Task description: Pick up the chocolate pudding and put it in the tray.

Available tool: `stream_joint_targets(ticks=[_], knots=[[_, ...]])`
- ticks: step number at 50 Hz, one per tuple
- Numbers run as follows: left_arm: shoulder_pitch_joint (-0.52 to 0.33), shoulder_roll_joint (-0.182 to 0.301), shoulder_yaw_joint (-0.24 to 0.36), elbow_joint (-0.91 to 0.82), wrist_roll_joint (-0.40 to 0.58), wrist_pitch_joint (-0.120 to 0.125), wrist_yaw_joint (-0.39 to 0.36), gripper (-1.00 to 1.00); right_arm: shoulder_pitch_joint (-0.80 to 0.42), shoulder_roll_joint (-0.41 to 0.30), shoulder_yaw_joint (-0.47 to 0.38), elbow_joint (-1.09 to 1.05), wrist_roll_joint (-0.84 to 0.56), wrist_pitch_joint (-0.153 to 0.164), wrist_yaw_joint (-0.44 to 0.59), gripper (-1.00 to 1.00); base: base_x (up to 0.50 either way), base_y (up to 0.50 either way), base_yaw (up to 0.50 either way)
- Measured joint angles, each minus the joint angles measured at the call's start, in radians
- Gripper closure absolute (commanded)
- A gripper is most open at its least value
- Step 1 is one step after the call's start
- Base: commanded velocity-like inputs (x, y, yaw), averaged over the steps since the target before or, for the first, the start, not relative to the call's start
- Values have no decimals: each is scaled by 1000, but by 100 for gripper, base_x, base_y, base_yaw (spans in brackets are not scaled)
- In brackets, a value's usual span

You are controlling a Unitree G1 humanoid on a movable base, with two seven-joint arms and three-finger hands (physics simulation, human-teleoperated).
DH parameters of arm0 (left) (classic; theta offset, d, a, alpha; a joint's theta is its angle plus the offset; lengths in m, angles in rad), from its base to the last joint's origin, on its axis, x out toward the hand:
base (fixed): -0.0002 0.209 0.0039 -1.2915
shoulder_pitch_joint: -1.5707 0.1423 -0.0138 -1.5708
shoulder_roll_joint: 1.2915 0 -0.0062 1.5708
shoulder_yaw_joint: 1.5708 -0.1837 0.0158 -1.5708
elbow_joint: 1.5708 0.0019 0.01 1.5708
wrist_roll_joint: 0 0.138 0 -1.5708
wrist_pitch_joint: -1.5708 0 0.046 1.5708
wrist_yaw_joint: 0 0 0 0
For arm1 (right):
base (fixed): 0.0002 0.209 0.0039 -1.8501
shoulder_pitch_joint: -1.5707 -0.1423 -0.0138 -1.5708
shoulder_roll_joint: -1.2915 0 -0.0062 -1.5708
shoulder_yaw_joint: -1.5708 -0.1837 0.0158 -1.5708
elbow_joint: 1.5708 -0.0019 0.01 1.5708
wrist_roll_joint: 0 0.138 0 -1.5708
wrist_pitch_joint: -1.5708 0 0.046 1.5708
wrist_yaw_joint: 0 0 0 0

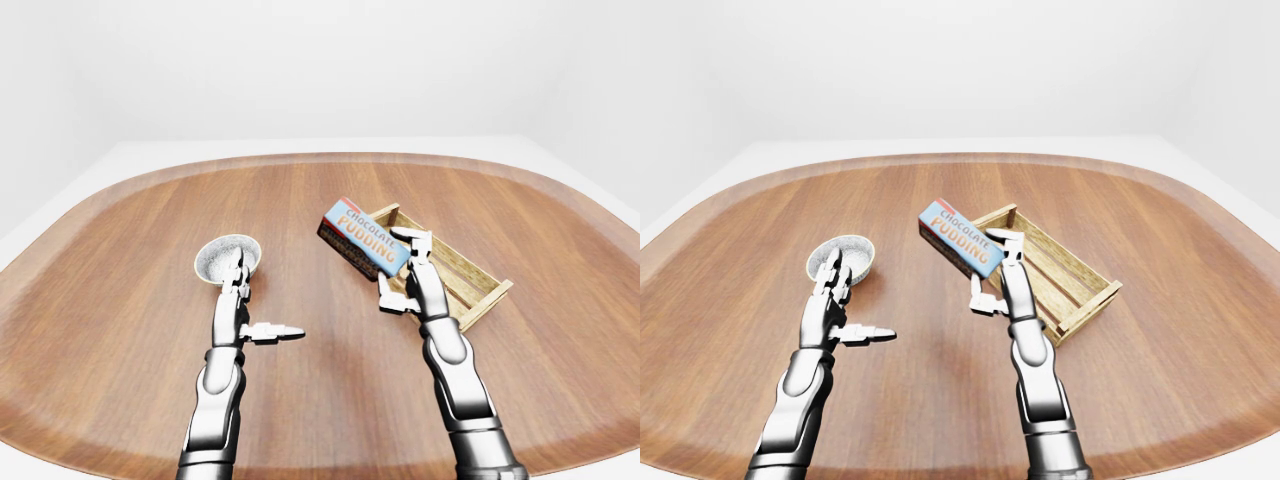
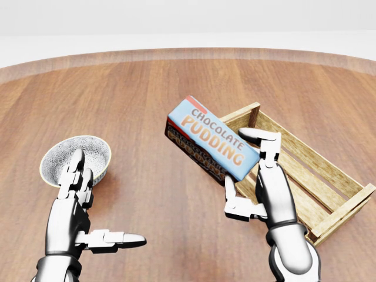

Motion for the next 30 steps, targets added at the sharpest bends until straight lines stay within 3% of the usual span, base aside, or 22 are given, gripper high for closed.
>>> stream_joint_targets(ticks=[15,30], knots=[[2,0,-1,-5,0,4,-1,-100,-114,-60,-75,97,18,0,-3,100,0,0,0],[3,0,-1,-7,0,5,-2,-100,-319,-121,-102,386,6,0,-58,100,0,0,0]])
